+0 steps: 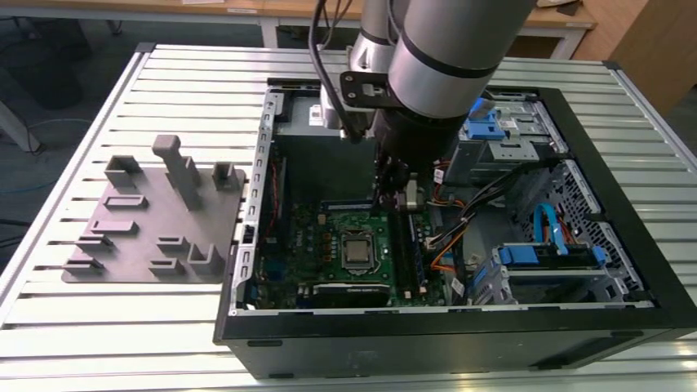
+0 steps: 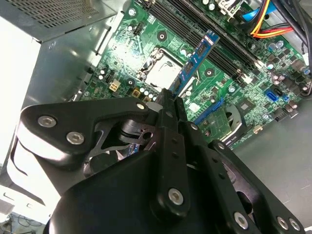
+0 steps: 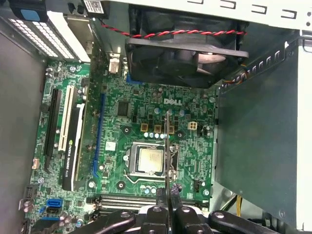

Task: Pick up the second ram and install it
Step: 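Pick up the second ram and move it above second insertion slot, then insert the second ram into the second slot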

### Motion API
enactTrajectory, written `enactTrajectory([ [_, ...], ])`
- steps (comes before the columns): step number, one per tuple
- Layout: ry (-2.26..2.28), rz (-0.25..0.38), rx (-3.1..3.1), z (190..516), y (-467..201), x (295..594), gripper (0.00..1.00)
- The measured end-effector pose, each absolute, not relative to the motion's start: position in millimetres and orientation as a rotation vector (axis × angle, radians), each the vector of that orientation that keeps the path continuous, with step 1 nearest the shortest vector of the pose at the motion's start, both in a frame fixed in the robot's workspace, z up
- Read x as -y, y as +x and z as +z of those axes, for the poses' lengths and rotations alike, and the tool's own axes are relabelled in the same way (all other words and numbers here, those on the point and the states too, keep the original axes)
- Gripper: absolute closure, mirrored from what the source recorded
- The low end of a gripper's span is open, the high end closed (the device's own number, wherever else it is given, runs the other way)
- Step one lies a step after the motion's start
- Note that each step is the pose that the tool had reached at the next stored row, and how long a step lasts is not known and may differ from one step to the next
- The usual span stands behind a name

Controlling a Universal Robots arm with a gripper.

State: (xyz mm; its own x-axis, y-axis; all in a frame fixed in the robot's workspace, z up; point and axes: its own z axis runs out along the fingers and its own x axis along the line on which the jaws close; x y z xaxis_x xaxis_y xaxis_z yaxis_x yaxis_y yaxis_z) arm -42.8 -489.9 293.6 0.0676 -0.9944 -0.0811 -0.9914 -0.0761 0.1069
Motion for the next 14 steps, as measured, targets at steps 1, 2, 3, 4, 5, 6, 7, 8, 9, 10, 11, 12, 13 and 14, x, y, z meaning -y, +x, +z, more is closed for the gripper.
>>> enactTrajectory([
  [1,2.278,-0.206,2.119,293.6,-42.7,489.9,0.89],
  [2,2.278,-0.207,2.12,293.5,-42.6,489.9,0.89],
  [3,2.278,-0.207,2.119,293.6,-42.6,489.9,0.89],
  [4,2.278,-0.207,2.12,293.5,-42.6,489.9,0.89],
  [5,2.278,-0.207,2.119,293.5,-42.5,489.9,0.89],
  [6,2.278,-0.207,2.12,293.5,-42.5,489.9,0.89],
  [7,2.278,-0.207,2.119,293.5,-42.5,489.9,0.89],
  [8,2.278,-0.207,2.12,293.5,-42.5,489.9,0.89],
  [9,2.278,-0.207,2.12,293.5,-42.5,489.9,0.89],
  [10,2.278,-0.207,2.12,293.5,-42.5,489.9,0.89],
  [11,2.278,-0.207,2.12,293.5,-42.5,489.9,0.89],
  [12,2.278,-0.207,2.12,293.5,-42.5,489.9,0.89],
  [13,2.278,-0.207,2.12,293.5,-42.5,489.9,0.89],
  [14,2.278,-0.207,2.12,293.5,-42.5,489.9,0.89],
])
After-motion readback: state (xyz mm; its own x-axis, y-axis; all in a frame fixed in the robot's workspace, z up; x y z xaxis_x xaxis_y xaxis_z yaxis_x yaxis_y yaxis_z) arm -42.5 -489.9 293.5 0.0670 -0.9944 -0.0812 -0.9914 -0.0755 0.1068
